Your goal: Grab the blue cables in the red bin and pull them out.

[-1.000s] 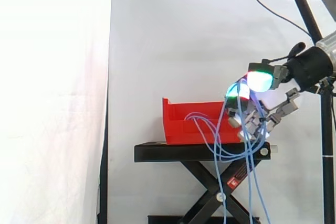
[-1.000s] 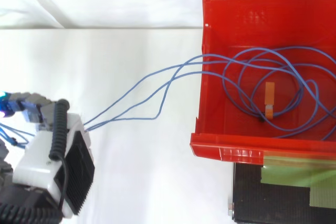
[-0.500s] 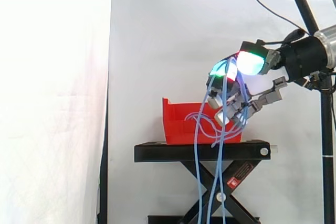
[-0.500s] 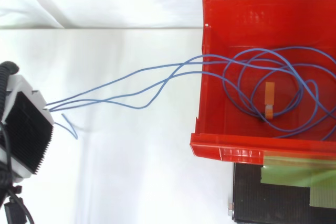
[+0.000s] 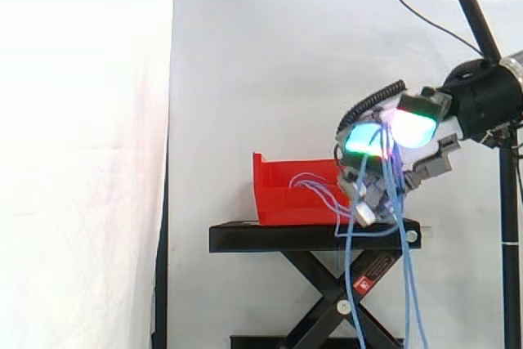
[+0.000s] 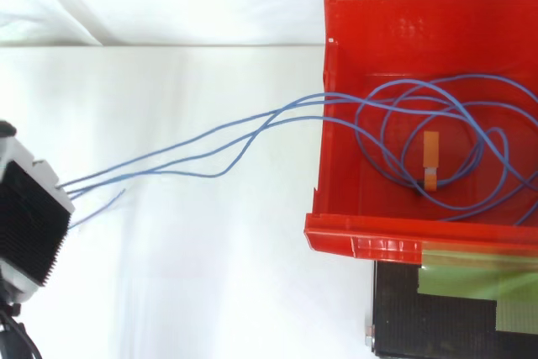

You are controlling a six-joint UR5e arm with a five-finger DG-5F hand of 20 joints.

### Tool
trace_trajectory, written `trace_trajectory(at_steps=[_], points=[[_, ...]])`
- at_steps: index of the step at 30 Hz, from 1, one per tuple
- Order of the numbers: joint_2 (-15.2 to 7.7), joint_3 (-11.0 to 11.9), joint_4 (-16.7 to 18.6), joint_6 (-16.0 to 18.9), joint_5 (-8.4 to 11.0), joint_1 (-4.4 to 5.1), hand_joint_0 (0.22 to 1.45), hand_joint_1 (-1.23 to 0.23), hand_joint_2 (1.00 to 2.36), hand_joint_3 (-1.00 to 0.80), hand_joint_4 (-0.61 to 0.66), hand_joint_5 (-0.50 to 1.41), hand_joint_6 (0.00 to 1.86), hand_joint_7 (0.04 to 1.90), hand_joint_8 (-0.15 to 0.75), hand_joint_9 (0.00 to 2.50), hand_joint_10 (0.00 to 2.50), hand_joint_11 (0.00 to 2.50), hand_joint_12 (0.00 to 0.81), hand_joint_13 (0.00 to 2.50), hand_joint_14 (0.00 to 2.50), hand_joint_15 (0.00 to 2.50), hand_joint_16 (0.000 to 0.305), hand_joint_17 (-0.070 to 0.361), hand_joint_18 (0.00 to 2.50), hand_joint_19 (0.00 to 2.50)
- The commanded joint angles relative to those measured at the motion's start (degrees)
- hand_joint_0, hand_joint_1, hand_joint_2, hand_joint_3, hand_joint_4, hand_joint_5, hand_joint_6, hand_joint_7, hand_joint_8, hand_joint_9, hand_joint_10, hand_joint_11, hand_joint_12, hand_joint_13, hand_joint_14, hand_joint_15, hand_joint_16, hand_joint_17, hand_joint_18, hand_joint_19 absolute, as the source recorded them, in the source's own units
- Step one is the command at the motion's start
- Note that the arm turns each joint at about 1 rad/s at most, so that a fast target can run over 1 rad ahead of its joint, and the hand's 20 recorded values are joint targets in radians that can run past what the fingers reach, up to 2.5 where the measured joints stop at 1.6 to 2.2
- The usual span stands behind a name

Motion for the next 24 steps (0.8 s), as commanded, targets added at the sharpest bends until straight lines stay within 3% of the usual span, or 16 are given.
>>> trace_trajectory(at_steps=[1, 6, 13, 24], points=[[0.0, -3.1, 1.6, 1.0, -0.15, 0.24, 0.88, -0.88, 1.0, -1.0, 0.01, 0.89, 0.78, 0.56, 0.169, 0.87, 0.03, 0.89, 0.291, 0.72, 0.03, 0.74, 0.038, 0.085, 0.62, 1.04], [-0.1, -3.6, 5.0, 1.8, -0.24, 0.51, 0.88, -0.88, 1.0, -1.0, 0.0, 0.89, 0.78, 0.57, 0.175, 0.86, 0.03, 0.89, 0.294, 0.72, 0.03, 0.74, 0.038, 0.085, 0.62, 1.04], [0.0, -3.7, 5.9, 1.7, -0.06, 1.74, 0.88, -0.88, 1.0, -1.0, 0.01, 0.89, 0.78, 0.56, 0.175, 0.86, 0.03, 0.88, 0.293, 0.72, 0.03, 0.74, 0.038, 0.085, 0.62, 1.04], [-0.1, -3.7, 7.3, 3.7, 0.38, 2.35, 0.88, -0.88, 1.0, -1.0, 0.0, 0.89, 0.78, 0.57, 0.173, 0.87, 0.03, 0.89, 0.292, 0.72, 0.03, 0.74, 0.038, 0.086, 0.62, 1.04]])
